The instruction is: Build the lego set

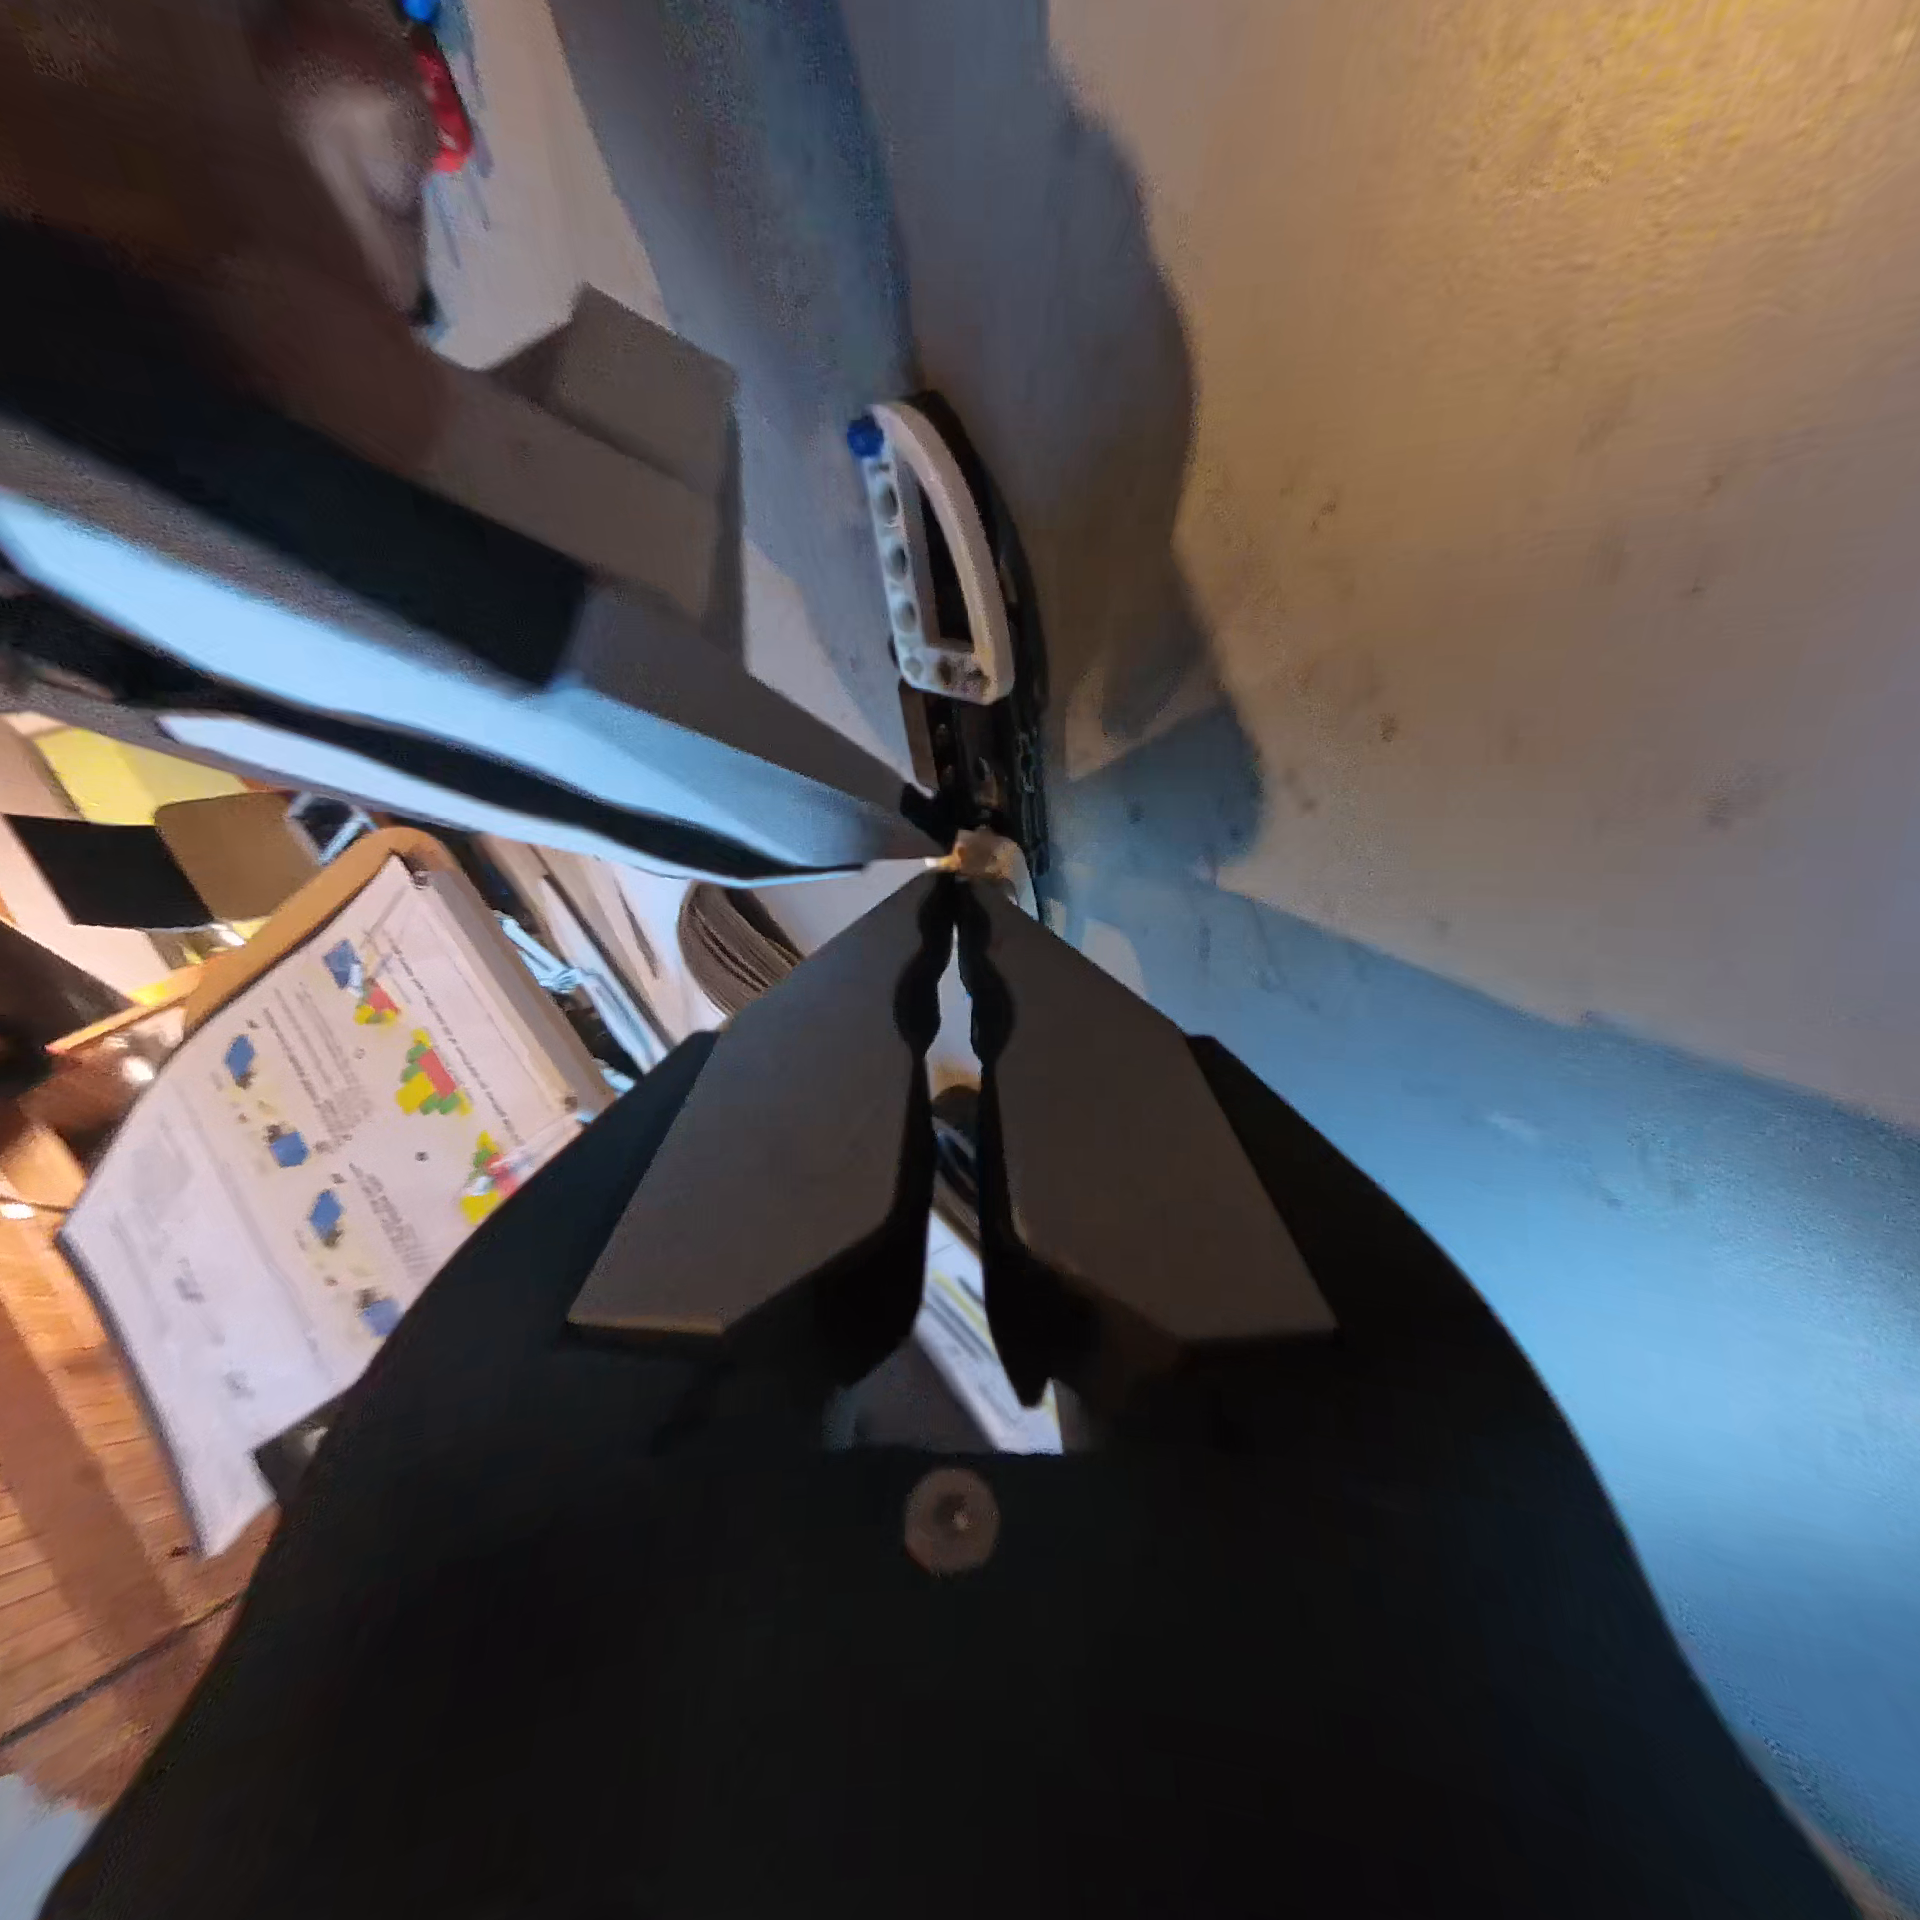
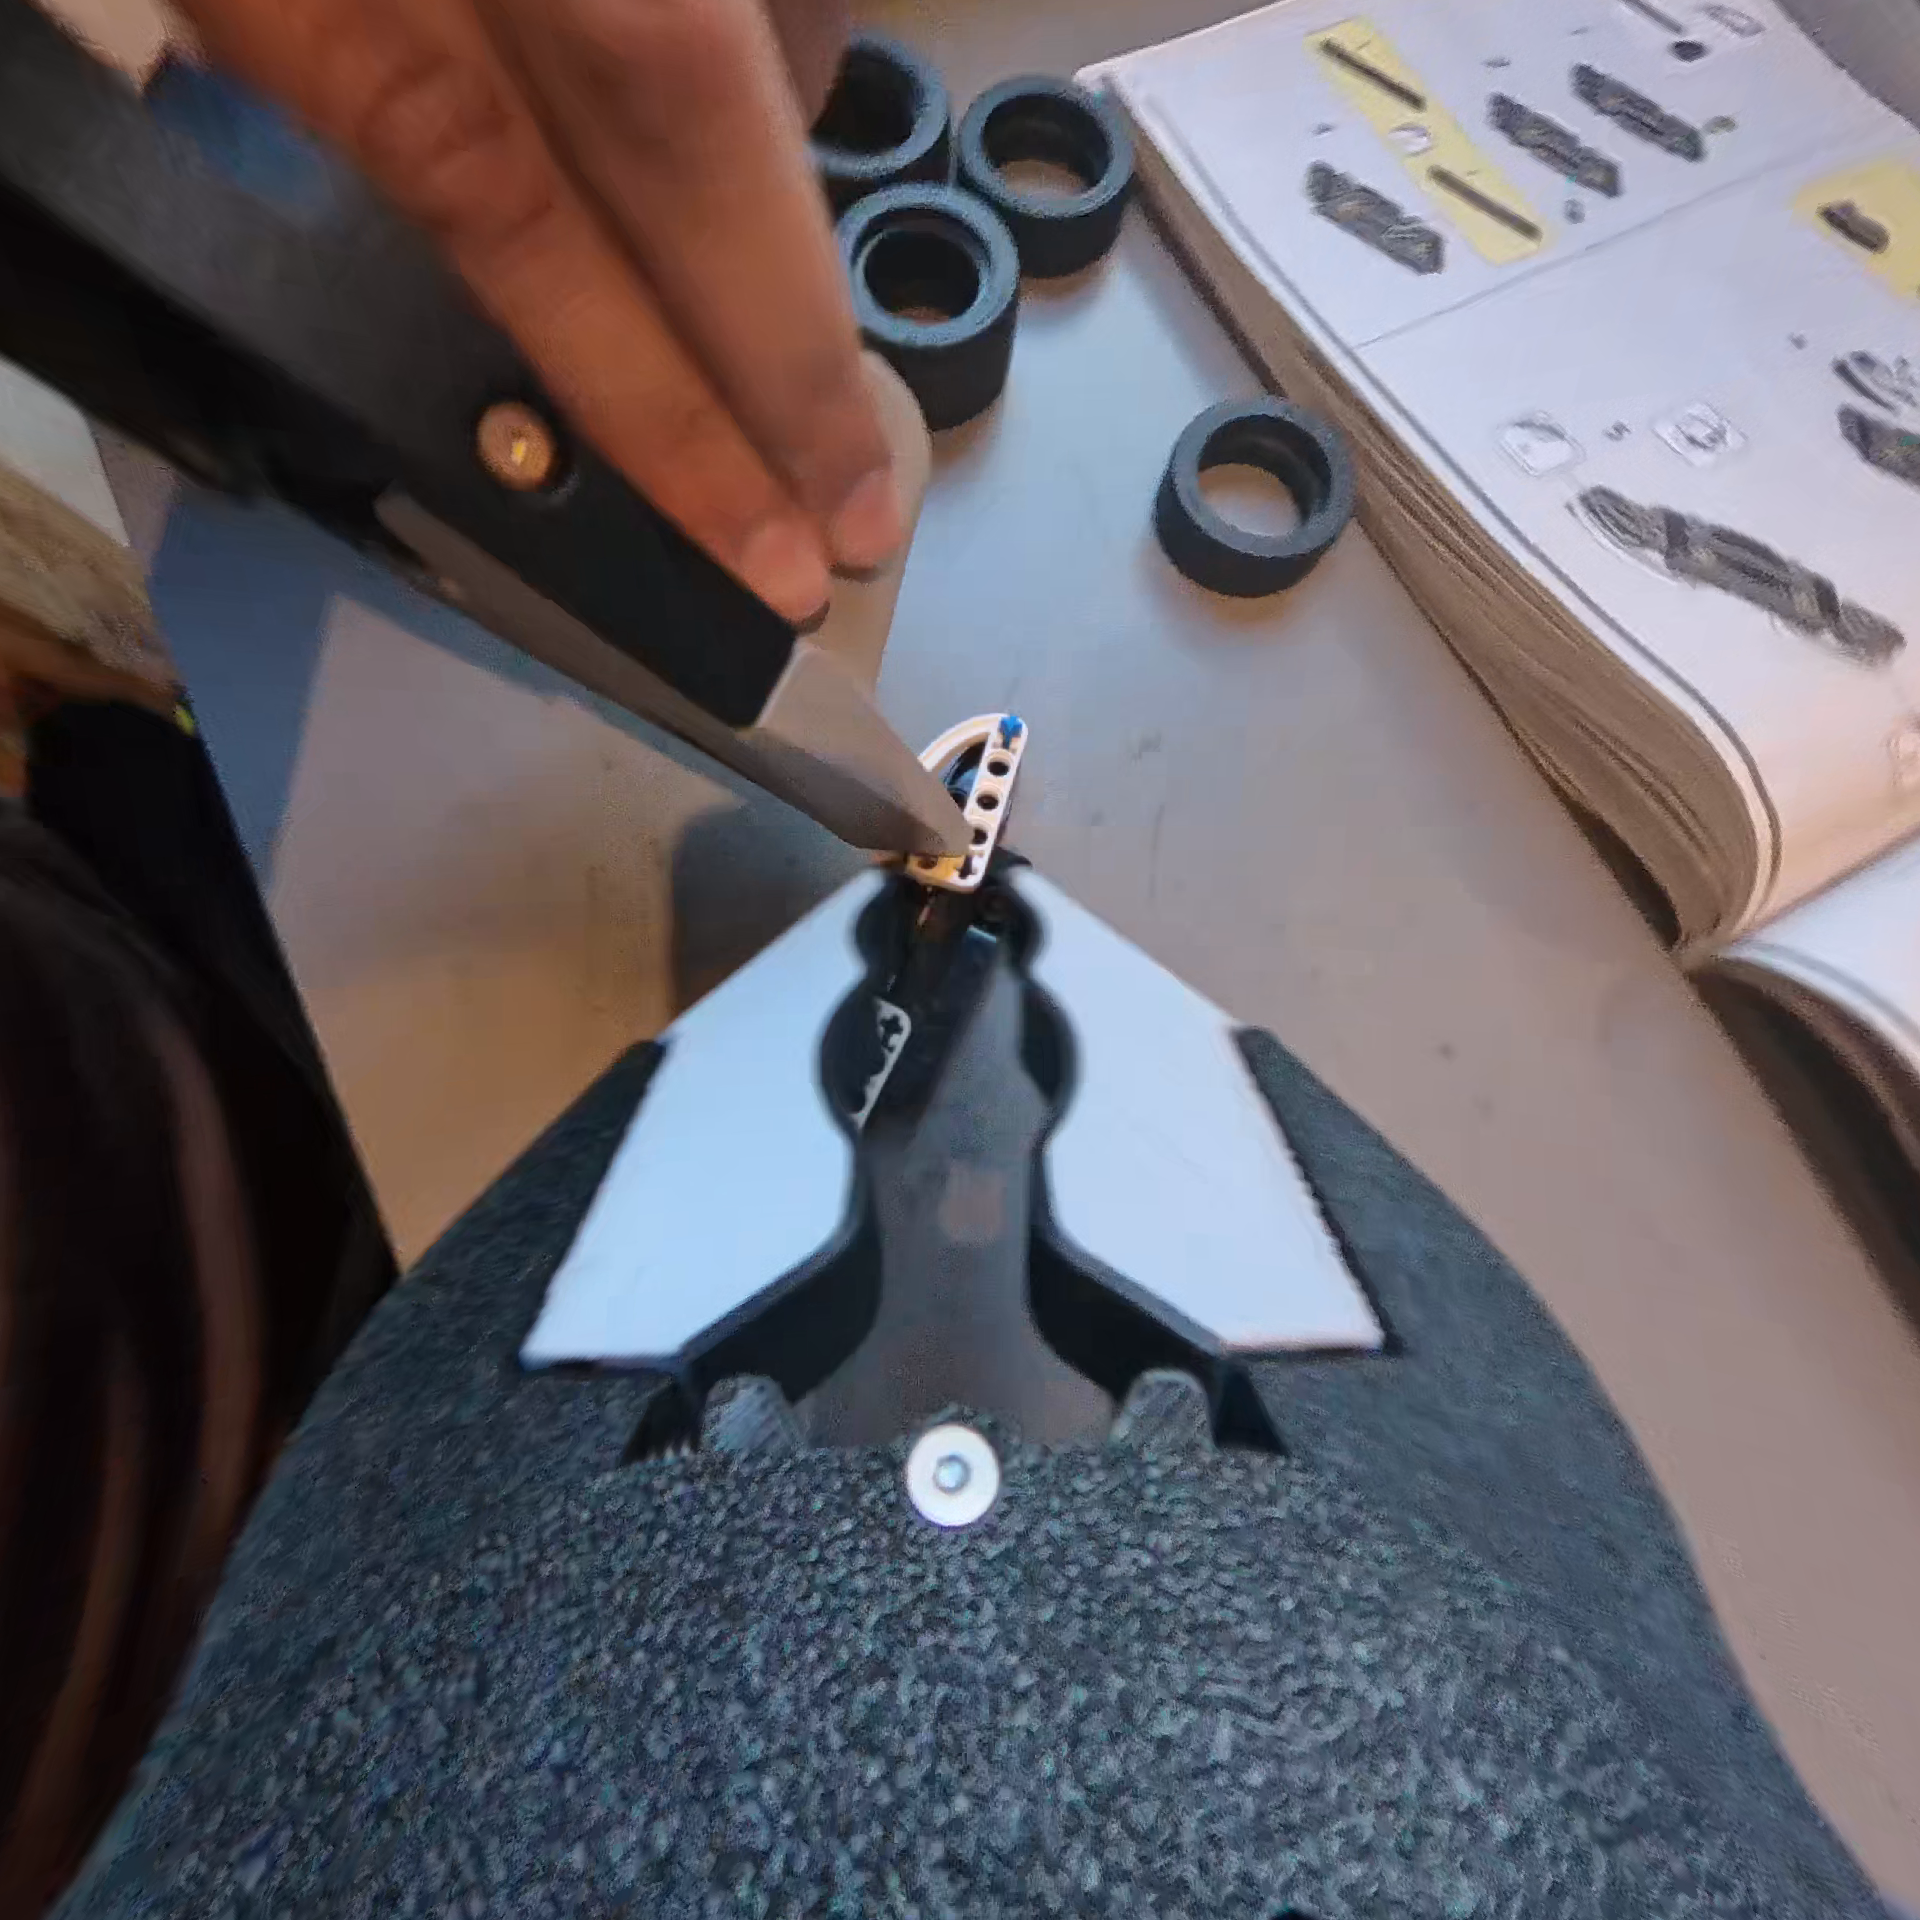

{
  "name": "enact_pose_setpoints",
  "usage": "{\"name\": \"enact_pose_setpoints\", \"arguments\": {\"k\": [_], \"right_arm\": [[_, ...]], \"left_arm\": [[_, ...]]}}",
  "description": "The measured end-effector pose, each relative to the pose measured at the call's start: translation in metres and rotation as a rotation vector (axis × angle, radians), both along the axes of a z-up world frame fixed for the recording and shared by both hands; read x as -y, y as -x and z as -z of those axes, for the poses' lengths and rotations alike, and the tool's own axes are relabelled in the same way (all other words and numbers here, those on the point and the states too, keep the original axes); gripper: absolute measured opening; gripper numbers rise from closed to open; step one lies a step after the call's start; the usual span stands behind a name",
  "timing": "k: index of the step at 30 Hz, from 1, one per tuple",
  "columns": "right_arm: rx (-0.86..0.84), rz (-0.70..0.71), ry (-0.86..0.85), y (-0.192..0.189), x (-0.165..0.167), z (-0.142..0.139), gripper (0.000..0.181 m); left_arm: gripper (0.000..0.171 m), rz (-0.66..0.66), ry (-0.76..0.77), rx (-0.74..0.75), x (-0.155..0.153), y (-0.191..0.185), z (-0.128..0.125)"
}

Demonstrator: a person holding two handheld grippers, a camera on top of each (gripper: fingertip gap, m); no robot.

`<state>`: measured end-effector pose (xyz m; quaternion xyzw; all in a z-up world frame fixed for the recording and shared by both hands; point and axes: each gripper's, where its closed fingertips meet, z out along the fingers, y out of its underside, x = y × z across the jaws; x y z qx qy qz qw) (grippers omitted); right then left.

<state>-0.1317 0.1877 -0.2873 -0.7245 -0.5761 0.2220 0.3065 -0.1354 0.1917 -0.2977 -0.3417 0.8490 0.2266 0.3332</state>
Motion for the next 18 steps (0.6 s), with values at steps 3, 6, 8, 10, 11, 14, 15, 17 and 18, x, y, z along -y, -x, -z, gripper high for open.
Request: {"name": "enact_pose_setpoints", "arguments": {"k": [3, 6, 8, 10, 11, 14, 15, 17, 18], "right_arm": [[-0.042, 0.064, 0.02, -0.007, 0.003, -0.002, 0.056], [0.055, 0.079, 0.008, -0.013, 0.008, 0.019, 0.064], [0.031, 0.051, 0.014, -0.008, 0.01, 0.018, 0.051], [0.06, -0.006, 0.045, -0.006, 0.013, 0.021, 0.044], [0.062, -0.036, 0.053, -0.005, 0.013, 0.021, 0.041], [0.071, -0.159, 0.036, -0.004, 0.014, 0.021, 0.04], [0.073, -0.198, 0.031, -0.003, 0.015, 0.021, 0.04], [0.075, -0.285, -0.001, -0.001, 0.016, 0.021, 0.039], [0.077, -0.328, -0.026, 0.0, 0.016, 0.02, 0.039]], "left_arm": [[0.0, 0.02, -0.084, -0.05, -0.001, 0.0, 0.0], [0.0, -0.009, -0.089, -0.032, 0.001, 0.0, -0.001], [0.0, -0.053, -0.068, -0.012, 0.0, 0.003, -0.002], [0.0, -0.088, -0.045, 0.036, -0.001, 0.003, -0.009], [0.0, -0.106, -0.018, 0.062, 0.001, 0.003, -0.012], [0.0, -0.183, 0.097, 0.144, 0.005, 0.007, -0.018], [0.0, -0.219, 0.182, 0.167, 0.009, 0.01, -0.017], [0.0, -0.276, 0.365, 0.262, 0.017, 0.009, -0.017], [0.0, -0.297, 0.471, 0.3, 0.024, 0.008, -0.016]]}}
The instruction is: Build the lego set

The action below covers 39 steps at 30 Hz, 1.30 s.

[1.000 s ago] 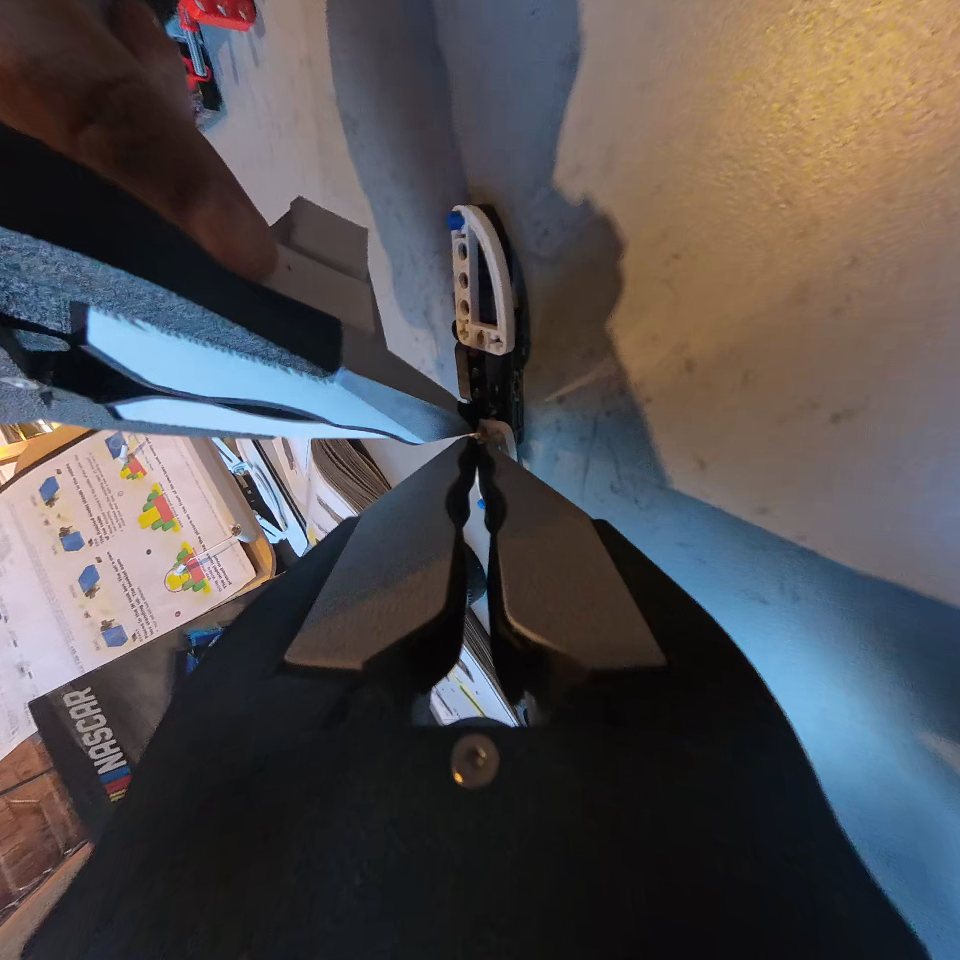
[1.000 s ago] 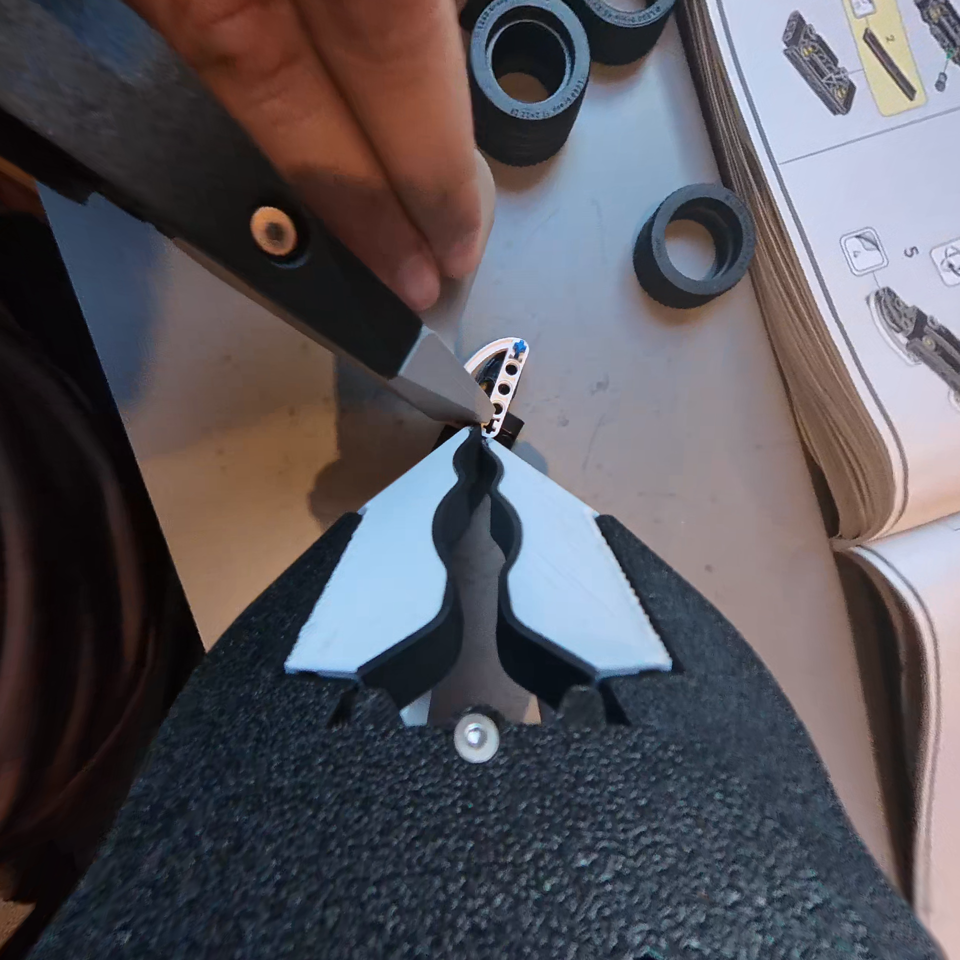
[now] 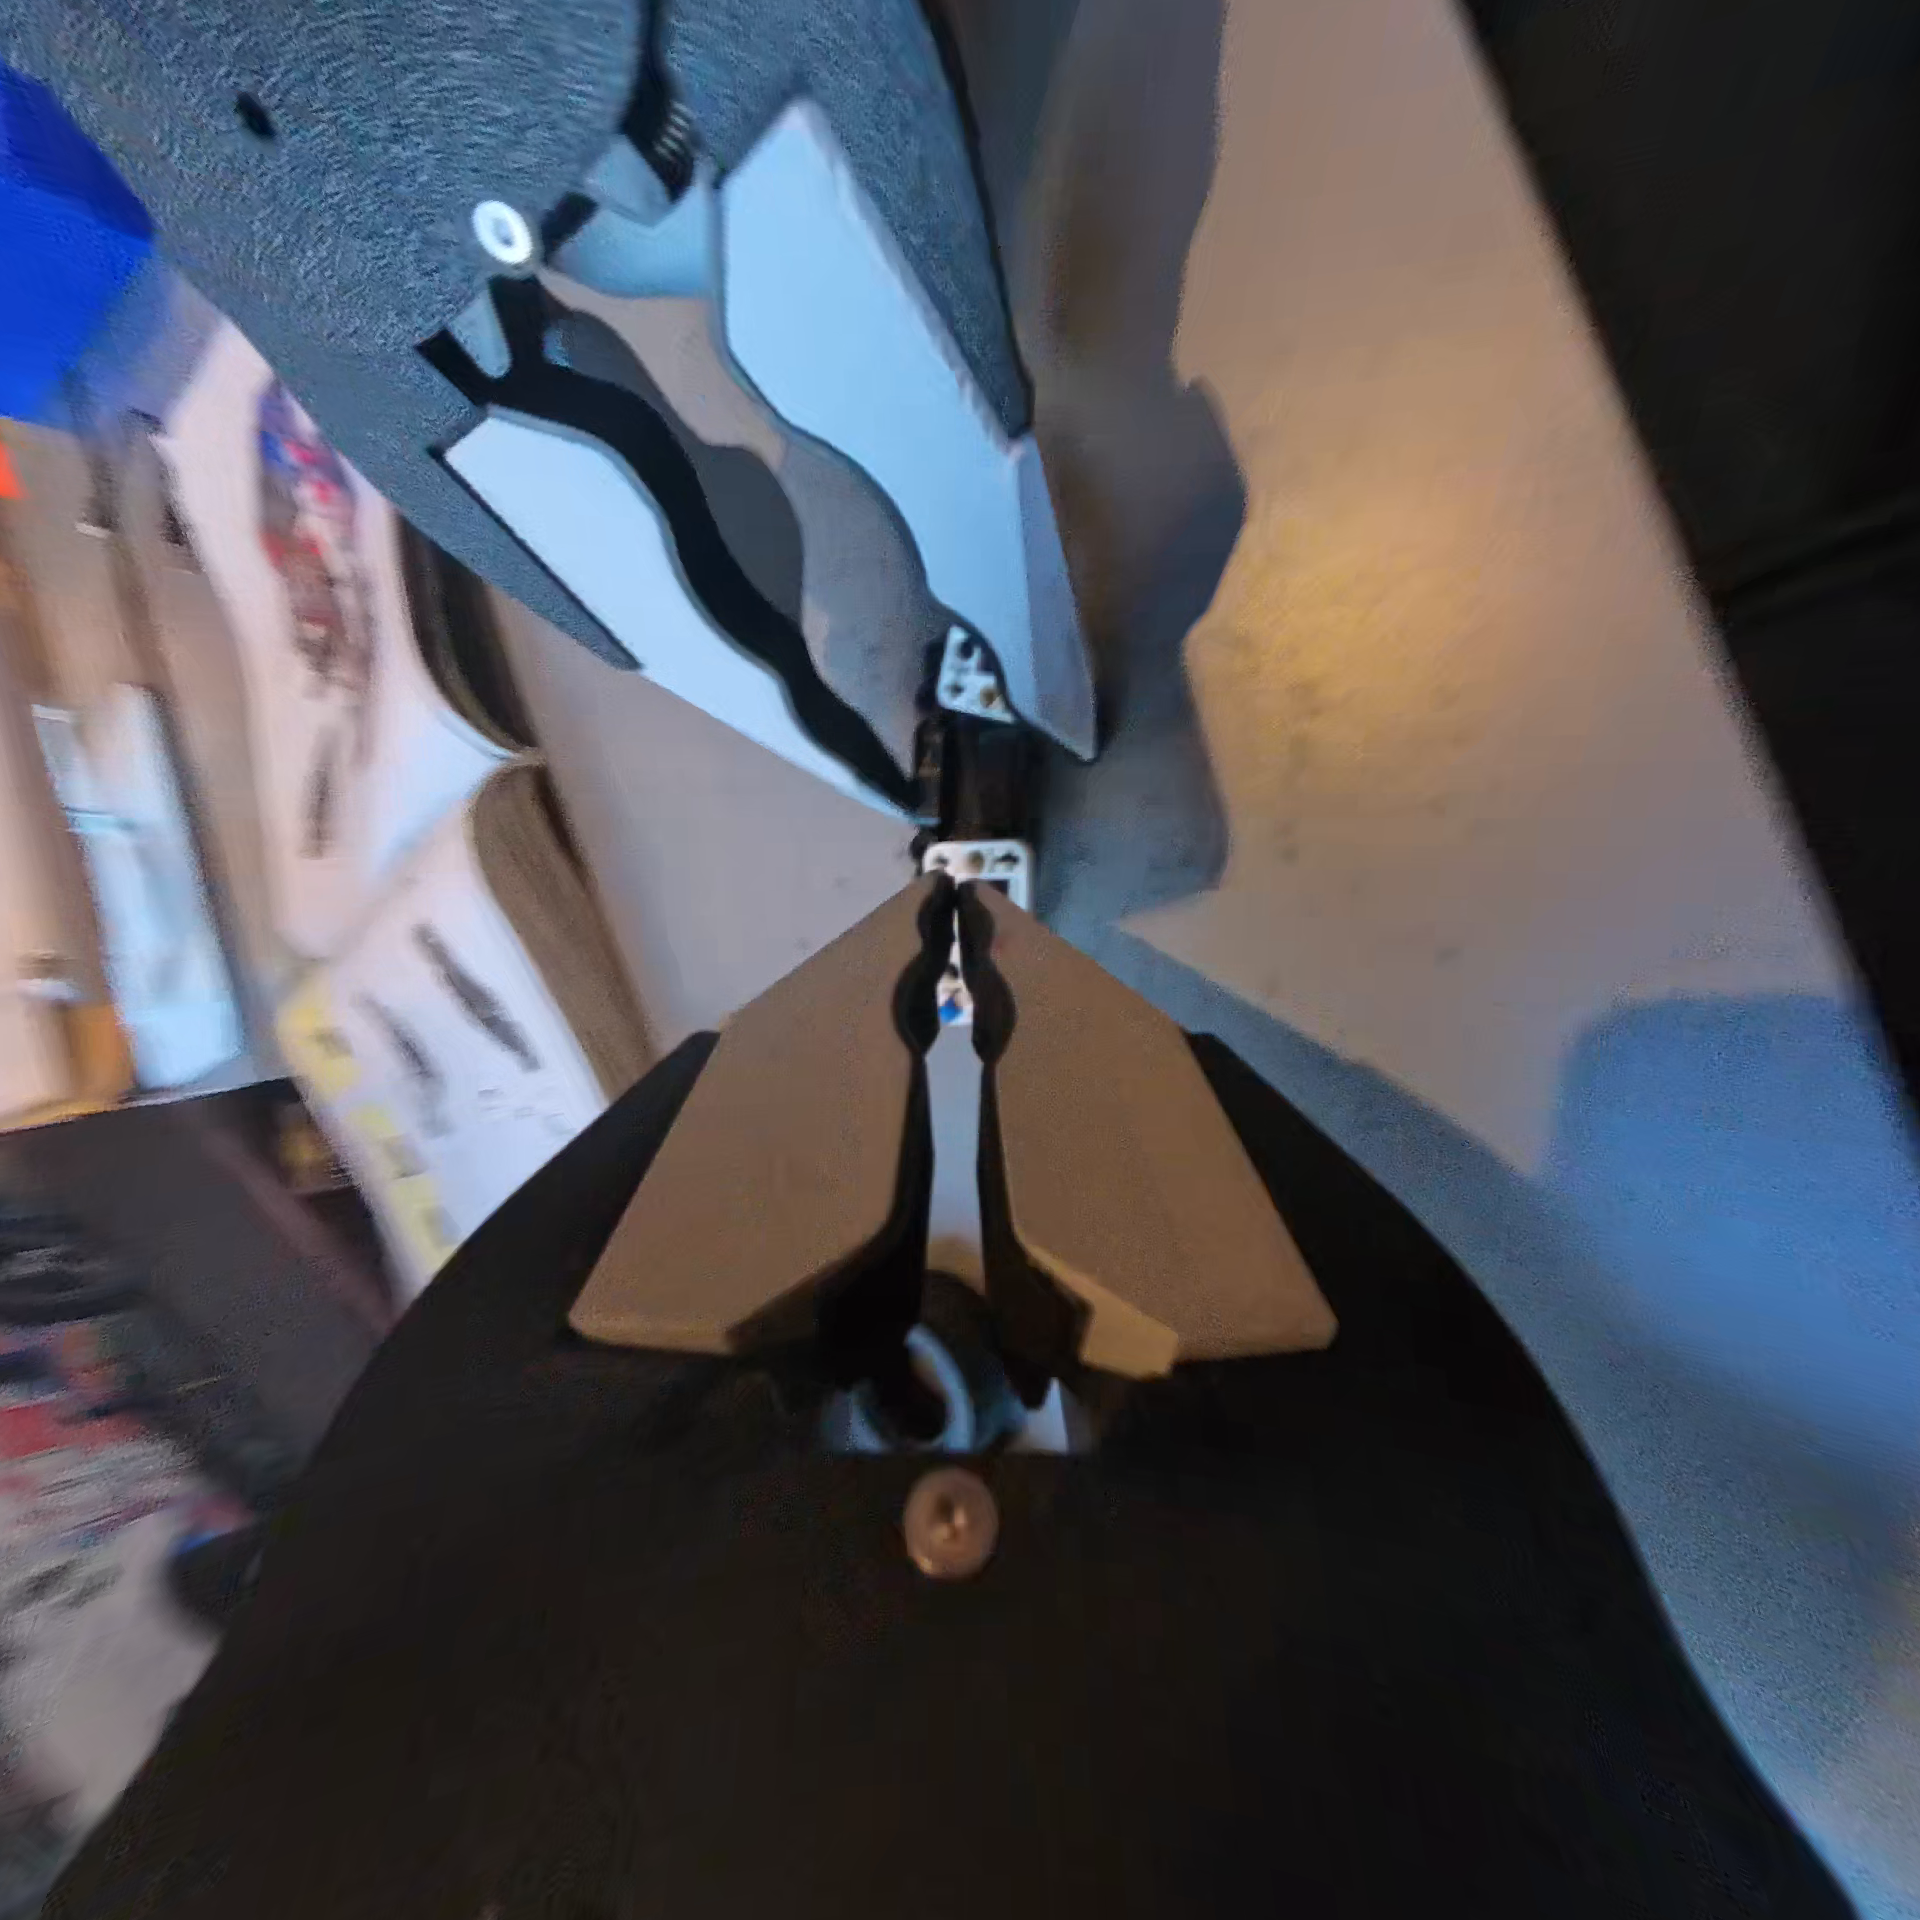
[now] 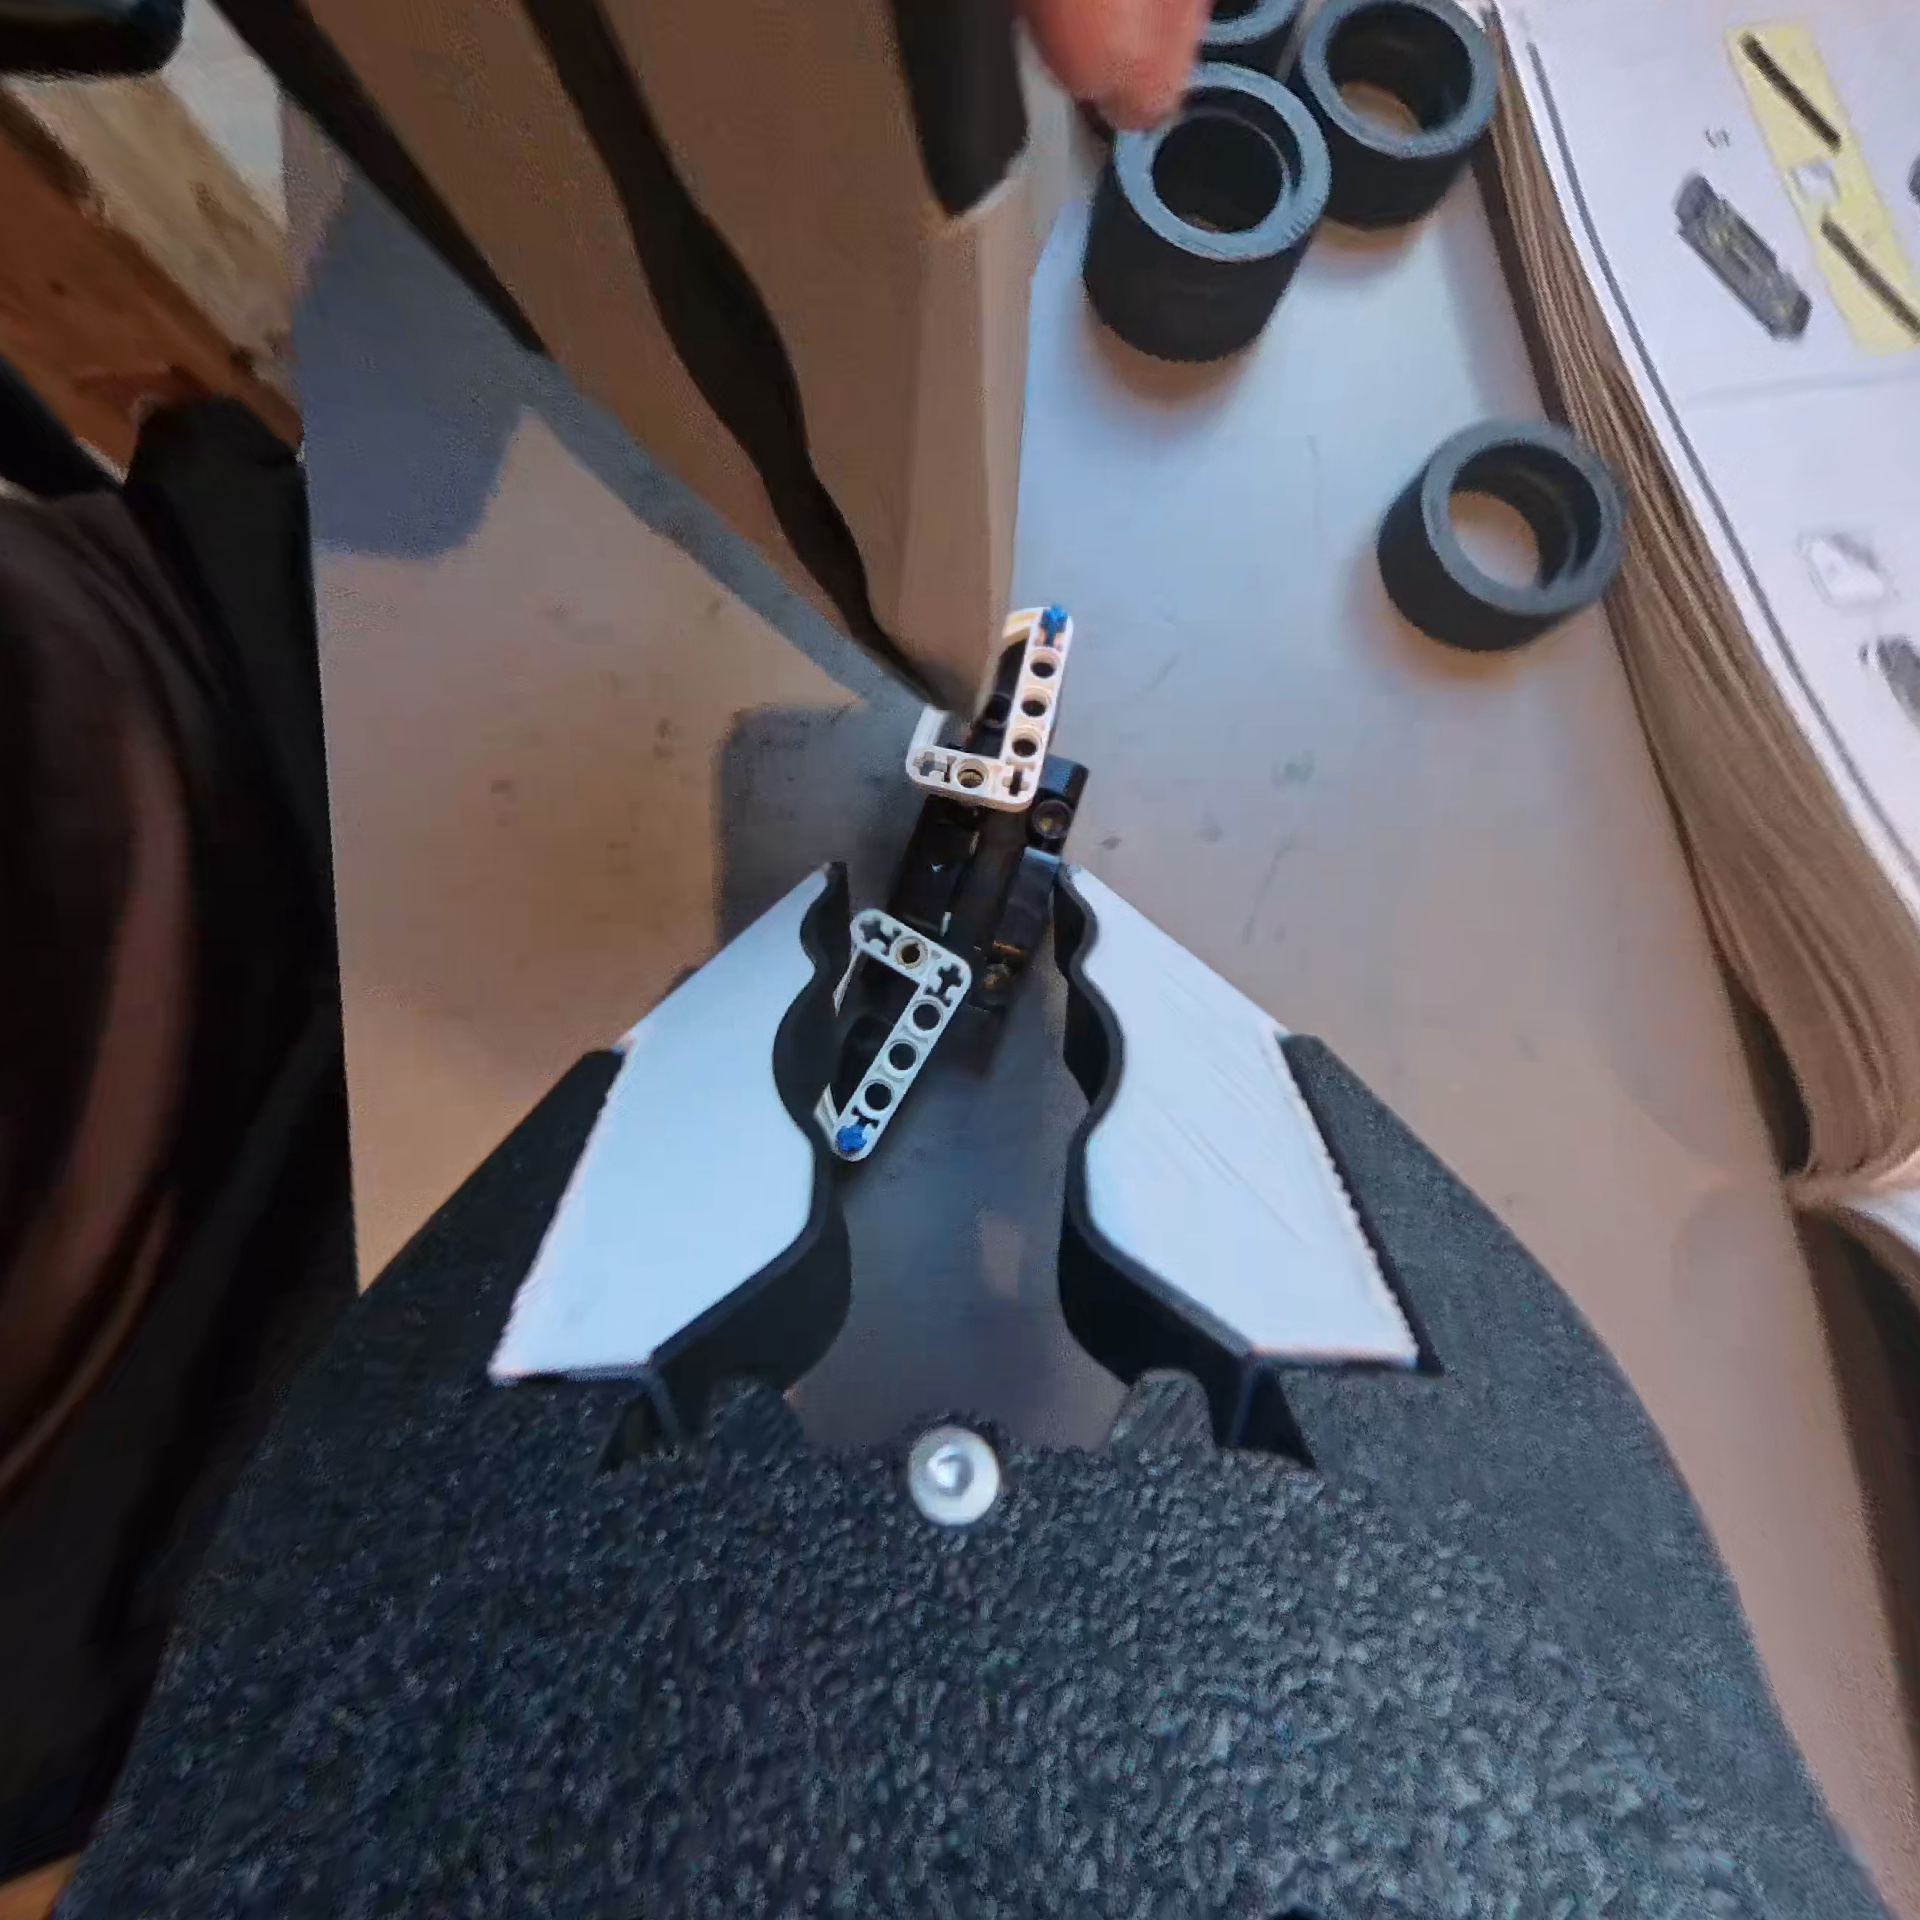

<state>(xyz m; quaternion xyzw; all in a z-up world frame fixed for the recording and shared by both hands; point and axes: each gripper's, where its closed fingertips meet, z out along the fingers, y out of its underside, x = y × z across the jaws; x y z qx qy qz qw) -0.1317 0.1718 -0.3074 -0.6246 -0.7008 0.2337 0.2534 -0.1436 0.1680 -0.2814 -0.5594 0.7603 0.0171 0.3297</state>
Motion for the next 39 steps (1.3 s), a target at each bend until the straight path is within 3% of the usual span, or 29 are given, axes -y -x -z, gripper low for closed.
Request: {"name": "enact_pose_setpoints", "arguments": {"k": [1, 2, 3, 9, 11, 14, 21, 23, 25, 28, 30, 34, 36, 39], "right_arm": [[0.006, -0.035, -0.015, 0.001, 0.001, 0.0, 0.038], [0.013, -0.07, -0.028, 0.002, 0.001, 0.0, 0.036], [0.016, -0.108, -0.042, 0.003, 0.002, -0.001, 0.034], [0.03, -0.203, -0.066, 0.005, 0.003, 0.0, 0.03], [0.03, -0.195, -0.041, 0.005, 0.003, 0.0, 0.03], [0.016, -0.196, -0.027, 0.005, 0.003, 0.0, 0.03], [0.002, -0.185, -0.021, 0.005, 0.002, 0.0, 0.031], [0.017, -0.152, -0.046, 0.003, -0.002, -0.001, 0.034], [0.02, -0.119, -0.076, 0.0, -0.005, -0.006, 0.037], [-0.085, -0.102, -0.213, 0.004, -0.004, -0.026, 0.046], [-0.123, -0.123, -0.349, 0.006, 0.0, -0.038, 0.044], [-0.2, -0.155, -0.452, 0.016, 0.027, -0.052, 0.023], [-0.233, -0.09, -0.387, 0.017, 0.03, -0.055, 0.015], [-0.268, 0.09, -0.085, 0.012, 0.029, -0.053, 0.014]], "left_arm": [[0.008, -0.025, 0.071, 0.049, 0.003, -0.002, -0.002], [0.049, -0.055, 0.115, 0.094, 0.002, -0.004, -0.004], [0.056, -0.056, 0.174, 0.099, 0.006, -0.004, -0.002], [0.053, -0.13, 0.271, 0.158, 0.009, 0.001, 0.0], [0.035, -0.188, 0.252, 0.167, 0.006, 0.004, 0.006], [0.032, -0.231, 0.221, 0.183, 0.002, 0.006, 0.014], [0.014, -0.173, 0.23, 0.173, 0.007, 0.003, 0.024], [0.002, -0.155, 0.237, 0.169, 0.005, 0.004, 0.021], [0.001, -0.152, 0.273, 0.173, 0.005, 0.005, 0.017], [0.002, -0.145, 0.407, 0.203, 0.013, 0.006, 0.012], [0.002, -0.166, 0.584, 0.216, 0.023, 0.007, 0.012], [0.002, -0.163, 0.892, 0.272, 0.04, 0.001, 0.001], [0.002, -0.185, 0.87, 0.279, 0.033, 0.001, 0.002], [0.002, -0.193, 0.73, 0.273, 0.028, 0.001, 0.003]]}}
